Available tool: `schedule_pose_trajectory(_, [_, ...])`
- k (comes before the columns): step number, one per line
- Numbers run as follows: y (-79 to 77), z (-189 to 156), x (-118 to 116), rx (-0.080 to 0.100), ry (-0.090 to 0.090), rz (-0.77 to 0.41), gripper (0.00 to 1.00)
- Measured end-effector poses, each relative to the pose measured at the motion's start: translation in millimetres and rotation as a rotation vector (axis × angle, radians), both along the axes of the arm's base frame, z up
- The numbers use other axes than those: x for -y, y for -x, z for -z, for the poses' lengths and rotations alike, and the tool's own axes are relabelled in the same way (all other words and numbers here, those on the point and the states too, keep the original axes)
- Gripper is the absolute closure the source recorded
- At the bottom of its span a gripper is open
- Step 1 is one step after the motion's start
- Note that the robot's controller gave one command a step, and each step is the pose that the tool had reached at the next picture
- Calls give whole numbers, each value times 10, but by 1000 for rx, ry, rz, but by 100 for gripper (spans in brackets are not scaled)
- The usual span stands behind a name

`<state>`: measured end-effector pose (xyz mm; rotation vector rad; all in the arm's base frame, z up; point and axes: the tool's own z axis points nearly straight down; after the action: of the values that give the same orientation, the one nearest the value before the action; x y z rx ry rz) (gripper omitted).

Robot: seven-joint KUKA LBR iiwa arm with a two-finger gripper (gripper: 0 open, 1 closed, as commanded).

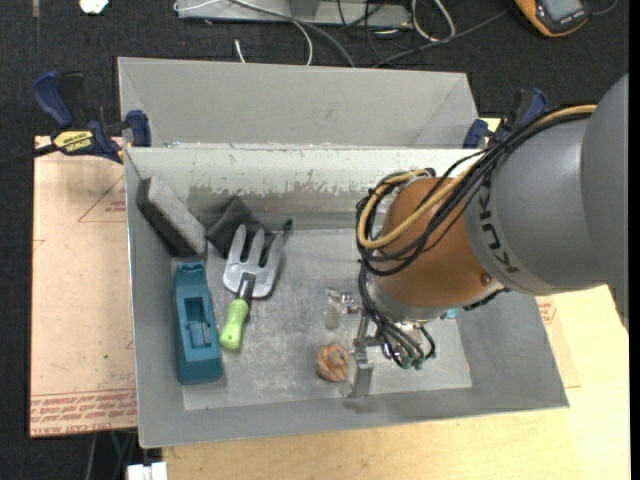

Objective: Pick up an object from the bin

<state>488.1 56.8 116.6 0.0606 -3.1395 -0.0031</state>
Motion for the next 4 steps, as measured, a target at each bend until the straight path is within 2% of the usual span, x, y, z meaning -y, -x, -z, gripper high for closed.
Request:
schedule_pose_trajectory(1, [-26,48,31,2,0,-17,0])
schedule_pose_trajectory(2, [-106,-77,74,0,0,15,100])
schedule_pose_trajectory(3, [-106,-77,74,0,0,14,0])
schedule_pose_trajectory(4, [-106,-77,74,0,0,14,0])
